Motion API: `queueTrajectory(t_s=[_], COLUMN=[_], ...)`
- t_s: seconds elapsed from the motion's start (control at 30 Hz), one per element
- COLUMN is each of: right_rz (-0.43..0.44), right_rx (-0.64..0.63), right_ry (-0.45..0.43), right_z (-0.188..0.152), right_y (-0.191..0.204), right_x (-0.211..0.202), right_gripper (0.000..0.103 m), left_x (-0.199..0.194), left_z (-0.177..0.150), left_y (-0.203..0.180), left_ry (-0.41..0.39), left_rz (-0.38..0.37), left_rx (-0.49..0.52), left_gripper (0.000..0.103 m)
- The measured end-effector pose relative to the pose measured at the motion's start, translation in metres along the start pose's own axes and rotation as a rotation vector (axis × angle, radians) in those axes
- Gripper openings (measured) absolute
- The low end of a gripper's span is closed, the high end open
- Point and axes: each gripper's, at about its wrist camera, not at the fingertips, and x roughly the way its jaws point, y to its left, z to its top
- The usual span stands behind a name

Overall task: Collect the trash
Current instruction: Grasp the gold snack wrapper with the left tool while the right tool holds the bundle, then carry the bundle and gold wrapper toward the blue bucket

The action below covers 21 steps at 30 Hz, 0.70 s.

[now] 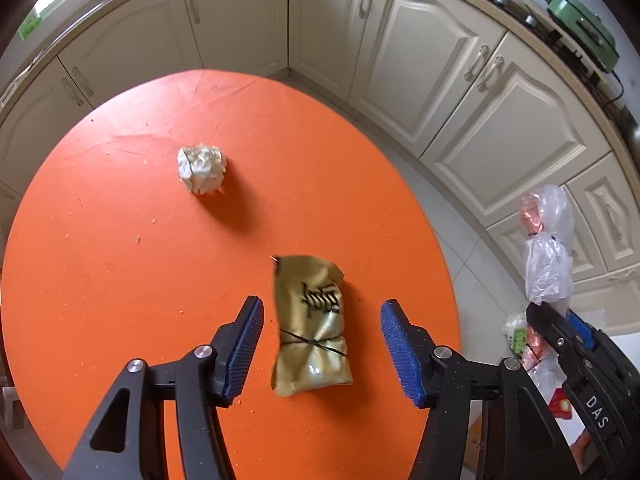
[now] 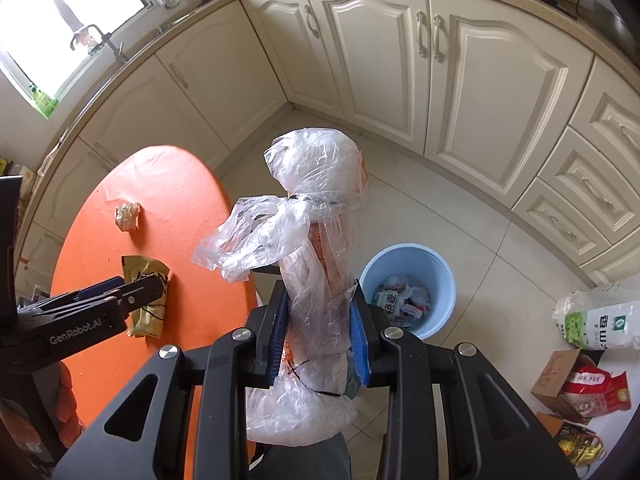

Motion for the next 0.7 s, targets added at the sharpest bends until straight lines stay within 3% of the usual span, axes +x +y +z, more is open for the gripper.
queueTrajectory(t_s=[0.1, 0.13, 0.17, 0.2, 0.37, 0.7], right_rz=[0.013, 0.018, 0.021, 0.023, 0.022, 0.009], right_rx=[-0.009, -0.008, -0.007, -0.006, -0.002, 0.034], right_ry=[0.014, 0.017, 0.019, 0.020, 0.016, -0.001], right_z=[-0.001, -0.001, -0.001, 0.000, 0.002, -0.002], right_y=[0.003, 0.004, 0.004, 0.004, 0.003, -0.015], right_x=[0.004, 0.005, 0.006, 0.006, 0.005, -0.007], right_gripper=[0.028, 0.028, 0.028, 0.028, 0.028, 0.028], left_x=[0.016, 0.014, 0.012, 0.013, 0.012, 0.001], left_z=[-0.001, -0.001, -0.002, -0.002, -0.003, -0.001], left_y=[-0.001, -0.004, -0.009, -0.010, -0.010, -0.028], left_ry=[0.053, 0.015, -0.004, -0.001, 0.008, -0.029], left_rz=[-0.019, -0.001, 0.025, 0.030, -0.023, -0.035], left_rx=[-0.003, 0.016, 0.038, 0.046, 0.030, 0.102], left_gripper=[0.053, 0.050, 0.031, 0.030, 0.029, 0.029])
